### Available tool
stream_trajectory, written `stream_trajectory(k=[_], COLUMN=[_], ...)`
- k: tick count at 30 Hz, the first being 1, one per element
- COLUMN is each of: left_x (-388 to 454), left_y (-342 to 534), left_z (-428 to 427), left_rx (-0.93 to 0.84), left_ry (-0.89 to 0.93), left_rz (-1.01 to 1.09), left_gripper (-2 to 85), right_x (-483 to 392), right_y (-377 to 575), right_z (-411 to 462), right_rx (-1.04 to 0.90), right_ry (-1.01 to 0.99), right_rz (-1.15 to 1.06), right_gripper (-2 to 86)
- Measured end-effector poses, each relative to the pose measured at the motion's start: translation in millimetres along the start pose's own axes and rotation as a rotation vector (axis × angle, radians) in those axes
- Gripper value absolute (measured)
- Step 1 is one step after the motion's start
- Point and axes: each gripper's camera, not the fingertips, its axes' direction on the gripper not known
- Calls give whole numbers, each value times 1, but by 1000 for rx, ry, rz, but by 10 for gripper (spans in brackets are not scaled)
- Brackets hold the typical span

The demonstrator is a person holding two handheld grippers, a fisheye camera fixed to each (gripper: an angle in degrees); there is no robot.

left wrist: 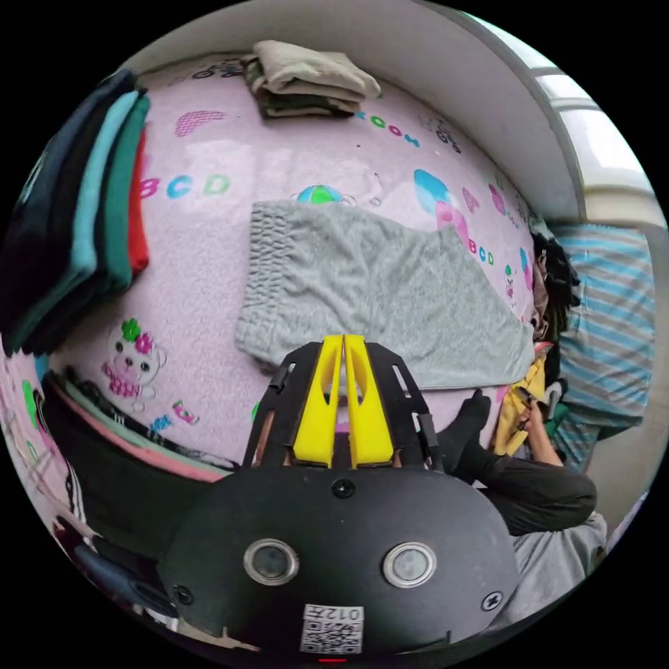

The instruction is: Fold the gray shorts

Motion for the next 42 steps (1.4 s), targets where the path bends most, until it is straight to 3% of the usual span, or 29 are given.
stream_trajectory(k=[2,4,7,12,17,22,27,33,37,42], left_x=[11,6,2,-14,-54,-113,-146,-149,-143,-159], left_y=[-20,-43,-53,-42,-19,4,12,17,36,49], left_z=[27,73,82,74,36,34,42,40,12,26], left_rx=[-37,-221,-290,-246,-153,-202,-207,-219,-130,-196], left_ry=[-157,-255,-227,-170,-187,102,243,166,7,101], left_rz=[58,64,138,165,11,-128,-214,-207,-186,-232], left_gripper=[4,1,0,1,10,27,36,50,59,83], right_x=[0,2,8,38,87,113,114,110,109,111], right_y=[5,9,19,42,64,65,60,62,64,64], right_z=[-6,-9,-15,-30,-45,-46,-41,-48,-56,-60], right_rx=[40,57,92,209,332,341,300,304,319,317], right_ry=[-10,-6,0,-78,-249,-339,-318,-255,-247,-253], right_rz=[24,35,26,97,272,367,359,307,263,251], right_gripper=[-10,-10,-9,-7,32,57,42,0,-5,-6])
